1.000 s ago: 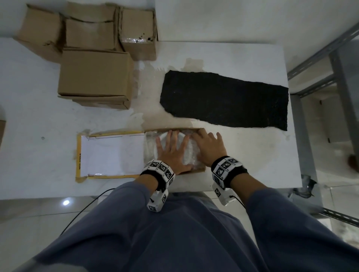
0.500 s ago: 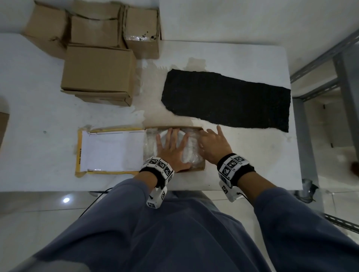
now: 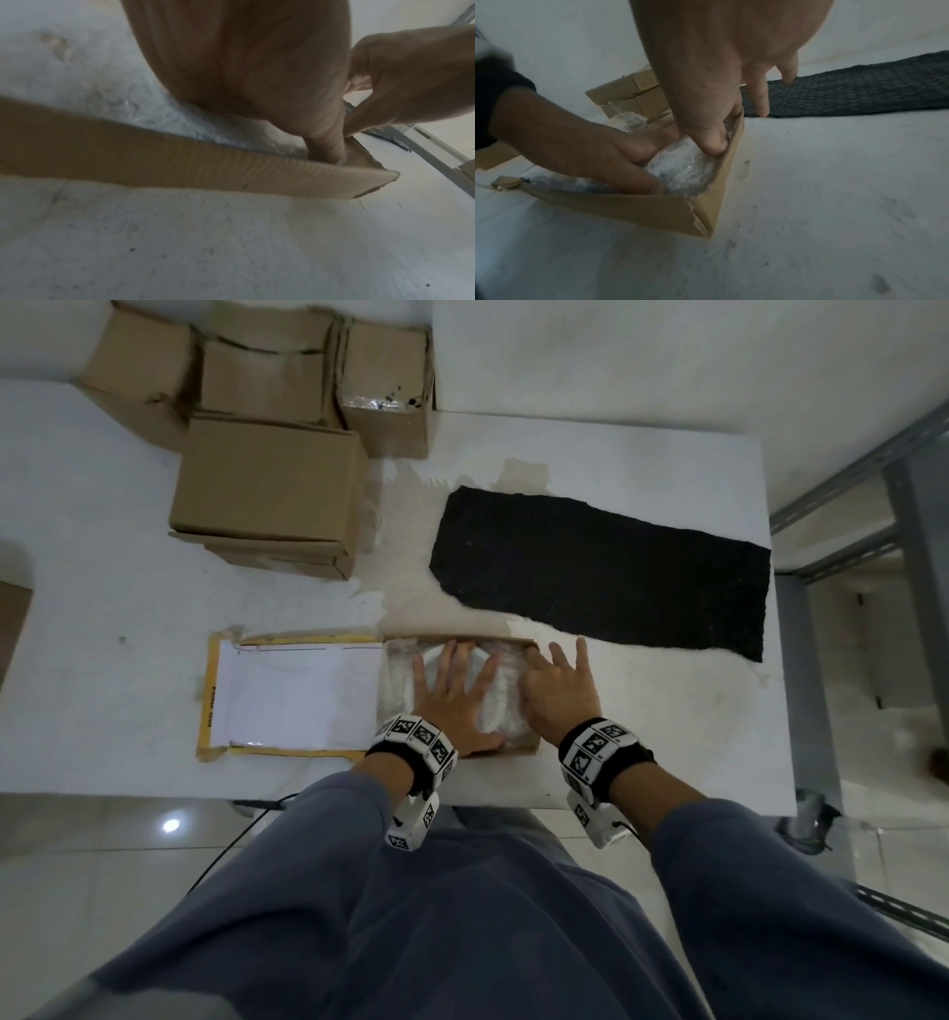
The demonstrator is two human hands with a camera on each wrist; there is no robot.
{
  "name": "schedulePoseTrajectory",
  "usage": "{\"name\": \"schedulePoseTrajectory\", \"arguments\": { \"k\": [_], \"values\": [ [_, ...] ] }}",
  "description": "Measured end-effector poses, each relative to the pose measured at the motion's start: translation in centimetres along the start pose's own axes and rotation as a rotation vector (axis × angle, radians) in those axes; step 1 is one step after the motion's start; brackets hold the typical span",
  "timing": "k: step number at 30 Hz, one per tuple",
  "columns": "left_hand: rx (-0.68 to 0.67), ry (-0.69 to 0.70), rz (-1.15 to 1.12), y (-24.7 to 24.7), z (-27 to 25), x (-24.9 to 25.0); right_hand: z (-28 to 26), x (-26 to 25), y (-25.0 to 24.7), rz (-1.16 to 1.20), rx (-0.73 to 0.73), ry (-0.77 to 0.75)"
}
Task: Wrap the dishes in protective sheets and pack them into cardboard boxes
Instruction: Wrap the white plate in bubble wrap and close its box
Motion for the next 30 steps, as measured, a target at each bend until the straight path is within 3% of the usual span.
{"name": "schedulePoseTrajectory", "arguments": {
  "k": [4, 8, 10, 12, 15, 18, 21, 27, 30],
  "values": [
    [-0.012, 0.001, -0.02, -0.1, 0.0, -0.1, 0.0, -0.3, -0.2, 0.042, 0.019, 0.052],
    [0.042, 0.044, -0.116, -0.8, -0.9, -0.2, -0.5, -0.4, -0.1, 0.063, 0.141, 0.081],
    [0.149, 0.107, -0.231, -1.4, -2.3, -0.7, -0.8, -0.5, -0.2, 0.073, 0.181, 0.087],
    [0.345, 0.158, -0.355, -2.1, -4.1, -1.8, -1.1, -0.7, -0.5, 0.123, 0.225, 0.085],
    [0.55, 0.041, -0.343, -3.4, -6.3, -4.2, -1.3, -1.2, -1.3, 0.256, 0.208, -0.002],
    [0.473, -0.072, -0.335, -4.5, -7.5, -5.6, -0.8, -2.4, -0.9, 0.416, 0.024, -0.038],
    [0.351, -0.174, -0.509, -4.6, -7.4, -5.4, -0.5, -3.5, -0.4, 0.51, -0.104, 0.025],
    [0.333, -0.368, -0.905, -3.8, -5.7, -3.8, -0.7, -4.7, -0.7, 0.7, -0.209, 0.155],
    [0.306, -0.444, -0.921, -3.8, -4.8, -3.5, -0.6, -5.2, -0.8, 0.715, -0.237, 0.18]
  ]
}}
Point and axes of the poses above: each hand's wrist, its own z-axis towards the middle knuckle, its own y-axis out of the palm, x = y × z, the point moved 1 cm from there along z, towards the middle knuckle, and after that the axes turned 9 degrees about y, right-handed, at the moved point
